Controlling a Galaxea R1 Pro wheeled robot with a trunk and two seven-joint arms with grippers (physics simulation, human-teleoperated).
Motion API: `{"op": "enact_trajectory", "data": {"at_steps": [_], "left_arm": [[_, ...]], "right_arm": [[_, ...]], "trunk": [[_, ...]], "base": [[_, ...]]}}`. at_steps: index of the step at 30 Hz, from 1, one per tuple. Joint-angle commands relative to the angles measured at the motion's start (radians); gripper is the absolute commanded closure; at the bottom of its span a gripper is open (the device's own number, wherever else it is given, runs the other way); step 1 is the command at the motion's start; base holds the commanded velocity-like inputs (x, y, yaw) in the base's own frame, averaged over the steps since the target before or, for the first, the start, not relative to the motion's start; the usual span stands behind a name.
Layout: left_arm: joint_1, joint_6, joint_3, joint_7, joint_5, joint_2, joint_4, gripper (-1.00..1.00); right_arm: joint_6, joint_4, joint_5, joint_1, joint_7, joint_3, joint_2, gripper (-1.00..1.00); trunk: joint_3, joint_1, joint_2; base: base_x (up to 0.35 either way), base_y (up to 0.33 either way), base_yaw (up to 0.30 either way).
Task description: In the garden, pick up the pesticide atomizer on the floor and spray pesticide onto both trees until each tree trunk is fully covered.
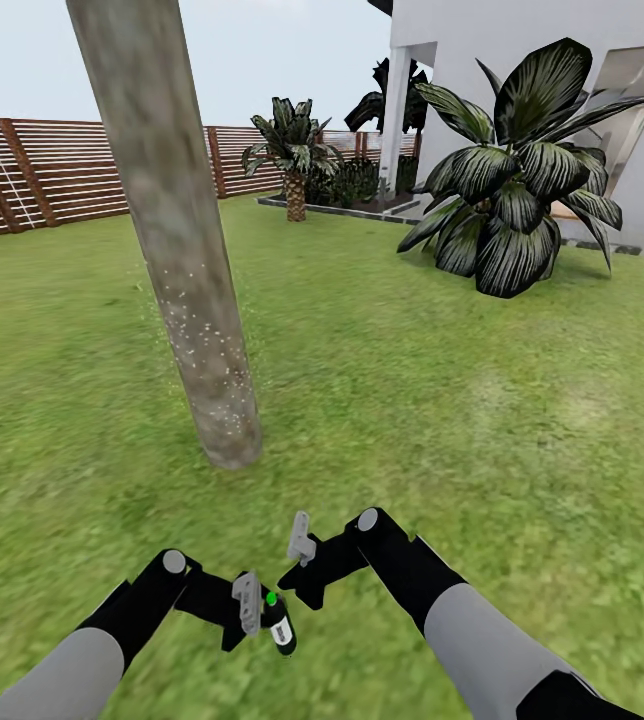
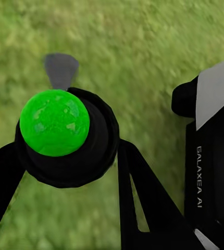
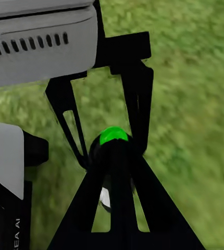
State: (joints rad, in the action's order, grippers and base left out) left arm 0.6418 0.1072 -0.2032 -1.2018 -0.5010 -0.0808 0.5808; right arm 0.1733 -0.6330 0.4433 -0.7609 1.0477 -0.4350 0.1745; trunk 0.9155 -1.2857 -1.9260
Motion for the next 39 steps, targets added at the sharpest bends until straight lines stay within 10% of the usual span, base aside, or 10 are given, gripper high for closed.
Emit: {"op": "enact_trajectory", "data": {"at_steps": [1,39], "left_arm": [[0.000,0.000,0.000,-0.002,0.000,0.000,0.012,1.00],[-0.001,-0.003,0.005,-0.083,0.036,0.000,0.042,1.00]], "right_arm": [[0.000,0.001,0.000,0.000,0.000,0.000,0.000,1.00],[0.000,0.004,0.002,0.000,0.000,0.001,-0.001,1.00]], "trunk": [[0.000,0.000,0.000],[0.000,0.000,0.000]], "base": [[0.000,0.000,0.000],[0.000,0.000,0.000]]}}
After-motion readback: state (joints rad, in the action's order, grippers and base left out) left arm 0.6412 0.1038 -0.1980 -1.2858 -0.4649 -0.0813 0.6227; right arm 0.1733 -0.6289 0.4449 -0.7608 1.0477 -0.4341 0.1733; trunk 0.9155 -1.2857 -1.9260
